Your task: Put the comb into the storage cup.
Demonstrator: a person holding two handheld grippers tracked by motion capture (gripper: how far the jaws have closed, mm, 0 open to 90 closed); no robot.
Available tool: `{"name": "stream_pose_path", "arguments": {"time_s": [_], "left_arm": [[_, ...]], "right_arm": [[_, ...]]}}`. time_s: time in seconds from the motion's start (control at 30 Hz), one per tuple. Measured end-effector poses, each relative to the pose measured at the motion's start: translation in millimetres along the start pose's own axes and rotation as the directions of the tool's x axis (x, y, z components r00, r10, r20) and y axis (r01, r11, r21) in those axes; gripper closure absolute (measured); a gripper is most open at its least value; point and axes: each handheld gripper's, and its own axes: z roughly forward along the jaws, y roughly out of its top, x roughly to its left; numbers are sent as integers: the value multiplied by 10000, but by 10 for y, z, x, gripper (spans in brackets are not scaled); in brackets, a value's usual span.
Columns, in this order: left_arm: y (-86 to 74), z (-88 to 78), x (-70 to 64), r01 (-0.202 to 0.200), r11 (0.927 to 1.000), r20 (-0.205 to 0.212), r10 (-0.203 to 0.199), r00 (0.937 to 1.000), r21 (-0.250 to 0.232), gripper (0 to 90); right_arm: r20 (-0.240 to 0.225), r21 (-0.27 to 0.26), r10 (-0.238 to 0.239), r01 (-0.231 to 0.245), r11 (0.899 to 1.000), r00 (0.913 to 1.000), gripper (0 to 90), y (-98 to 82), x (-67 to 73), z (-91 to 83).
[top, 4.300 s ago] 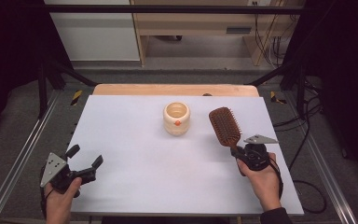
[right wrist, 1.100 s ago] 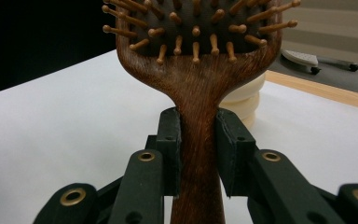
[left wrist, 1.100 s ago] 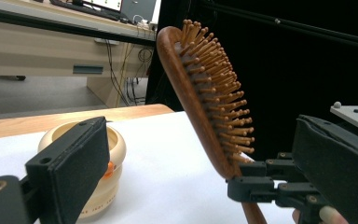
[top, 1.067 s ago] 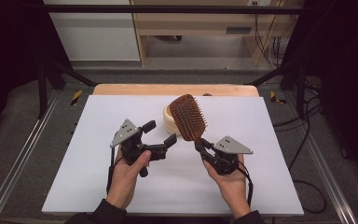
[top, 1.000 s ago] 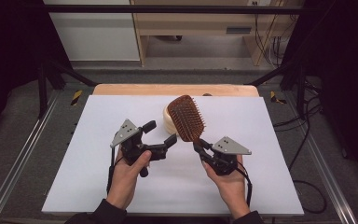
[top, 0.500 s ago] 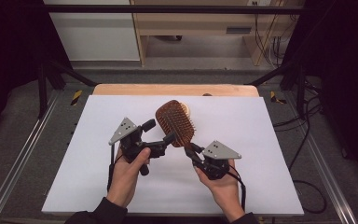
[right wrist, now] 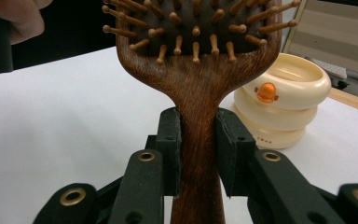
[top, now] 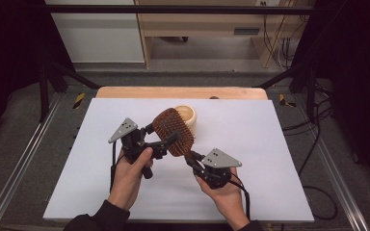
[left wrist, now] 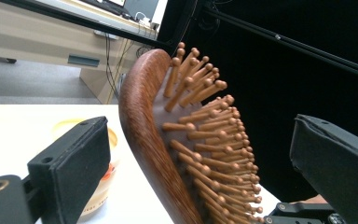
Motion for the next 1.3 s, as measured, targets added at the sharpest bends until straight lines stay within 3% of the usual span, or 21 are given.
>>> {"name": "stream_pose_path", "arguments": {"time_s": [0.3, 0.77, 1.03, 1.17, 1.3], "left_arm": [[8, -1, 81, 806, 9967, 301, -807, 9963, 74, 175], [8, -5, 89, 1081, 9941, 443, -1078, 9932, -50, 333], [2, -16, 93, 1142, 9935, 400, -1140, 9927, -12, 362], [-2, -29, 120, 1506, 9886, 479, -1504, 9875, -16, 417], [3, -46, 125, 1497, 9887, 539, -1500, 9872, 89, 451]], "right_arm": [[-79, -4, -82, 82, 10000, 9999, 726, -2, 36, 18], [-123, 17, -116, 117, 9999, 9999, 726, -10, 51, 32], [-164, 31, -130, 131, 9999, 9998, 725, -15, 59, 41], [-208, 39, -104, 105, 9999, 9997, 726, -20, 54, 44], [-292, 88, -60, 62, 9999, 9996, 725, -32, 53, 56]]}}
